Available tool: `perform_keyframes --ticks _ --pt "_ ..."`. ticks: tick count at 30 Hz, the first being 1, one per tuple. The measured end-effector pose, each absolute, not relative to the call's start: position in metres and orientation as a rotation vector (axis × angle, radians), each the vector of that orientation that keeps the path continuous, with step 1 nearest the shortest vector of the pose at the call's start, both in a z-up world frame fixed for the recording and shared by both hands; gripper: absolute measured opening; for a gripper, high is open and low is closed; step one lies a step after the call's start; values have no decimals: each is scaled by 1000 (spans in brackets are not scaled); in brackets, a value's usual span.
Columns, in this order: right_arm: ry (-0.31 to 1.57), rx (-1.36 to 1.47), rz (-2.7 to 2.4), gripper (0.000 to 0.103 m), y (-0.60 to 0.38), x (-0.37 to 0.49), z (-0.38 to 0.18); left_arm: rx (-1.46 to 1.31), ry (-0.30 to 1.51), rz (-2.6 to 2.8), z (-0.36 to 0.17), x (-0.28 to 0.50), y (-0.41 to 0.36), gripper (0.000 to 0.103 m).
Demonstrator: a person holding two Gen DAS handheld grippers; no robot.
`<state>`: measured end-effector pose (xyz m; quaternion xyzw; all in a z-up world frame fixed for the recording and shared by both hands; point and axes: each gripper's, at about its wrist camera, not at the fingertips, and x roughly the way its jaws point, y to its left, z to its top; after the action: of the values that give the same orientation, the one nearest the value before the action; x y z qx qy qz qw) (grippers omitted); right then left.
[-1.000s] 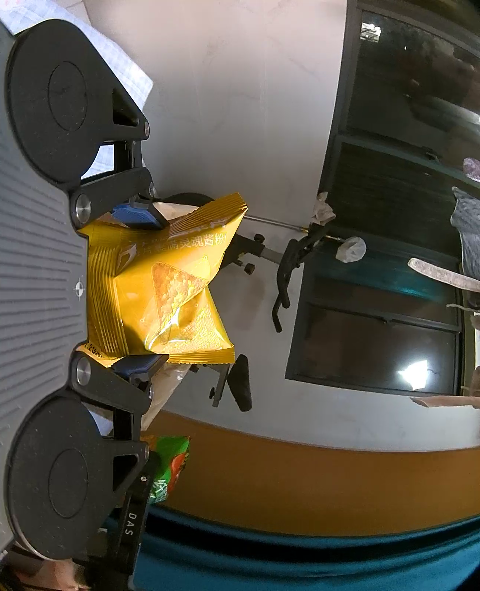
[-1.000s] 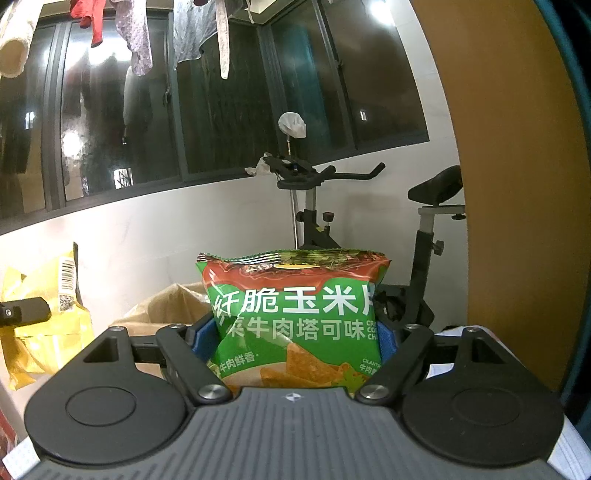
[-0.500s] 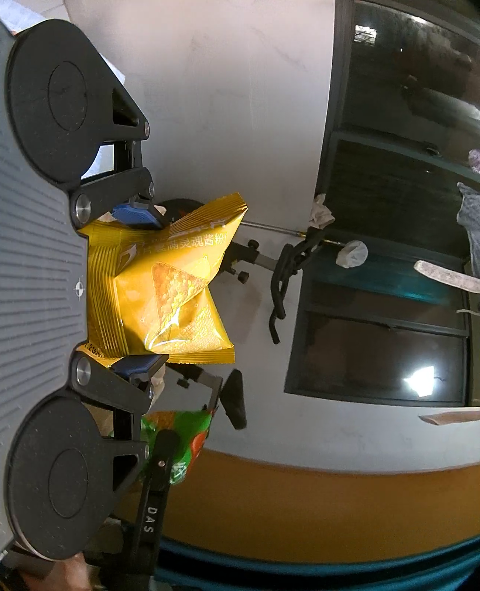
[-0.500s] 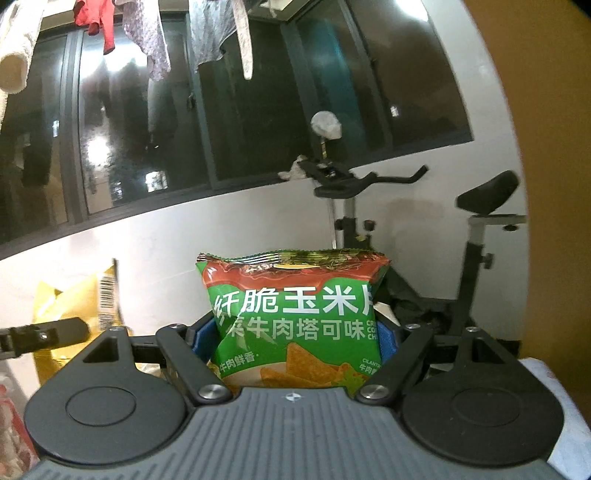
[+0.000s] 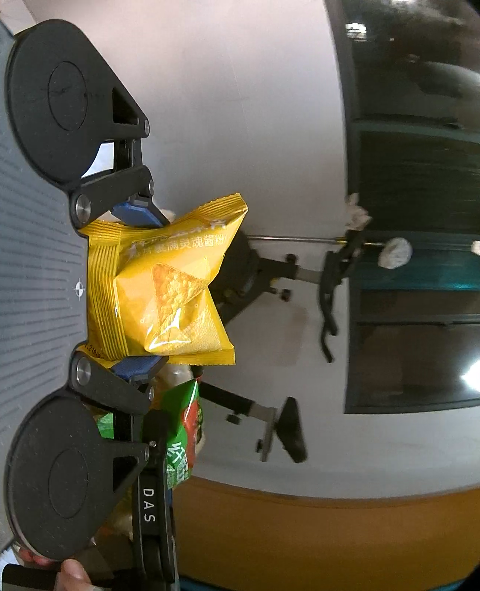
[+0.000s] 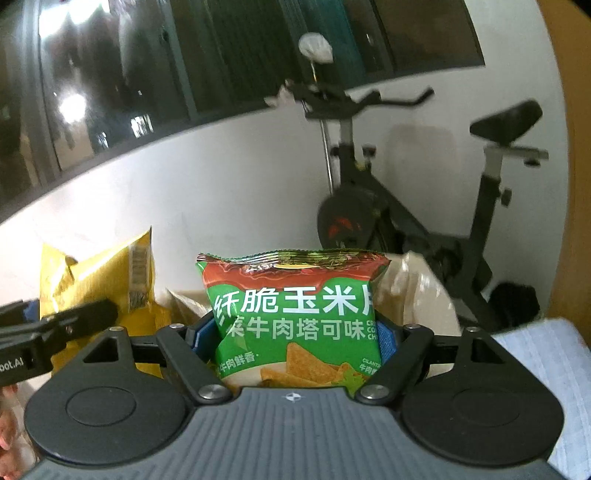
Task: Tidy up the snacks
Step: 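Lift both bags and drop them into the lined box, opening both tools, then lower both tools back toward the snack pile beside the box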
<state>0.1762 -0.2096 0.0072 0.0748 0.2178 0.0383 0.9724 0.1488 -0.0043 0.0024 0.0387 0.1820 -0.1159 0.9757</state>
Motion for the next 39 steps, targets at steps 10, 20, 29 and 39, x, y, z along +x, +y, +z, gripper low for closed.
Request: perform_keyframes --ticks 10,20,29,39 --pt "531 166 73 91 -215 188 -6 1 483 -237 -3 161 16 89" --pt "490 110 108 93 -203 166 3 1 453 -251 10 134 39 89" --pt "379 86 129 93 -202 100 7 50 497 -333 7 96 68 89" --pt "353 163 51 93 -215 50 -19 -82 630 -323 -50 93 75 89"
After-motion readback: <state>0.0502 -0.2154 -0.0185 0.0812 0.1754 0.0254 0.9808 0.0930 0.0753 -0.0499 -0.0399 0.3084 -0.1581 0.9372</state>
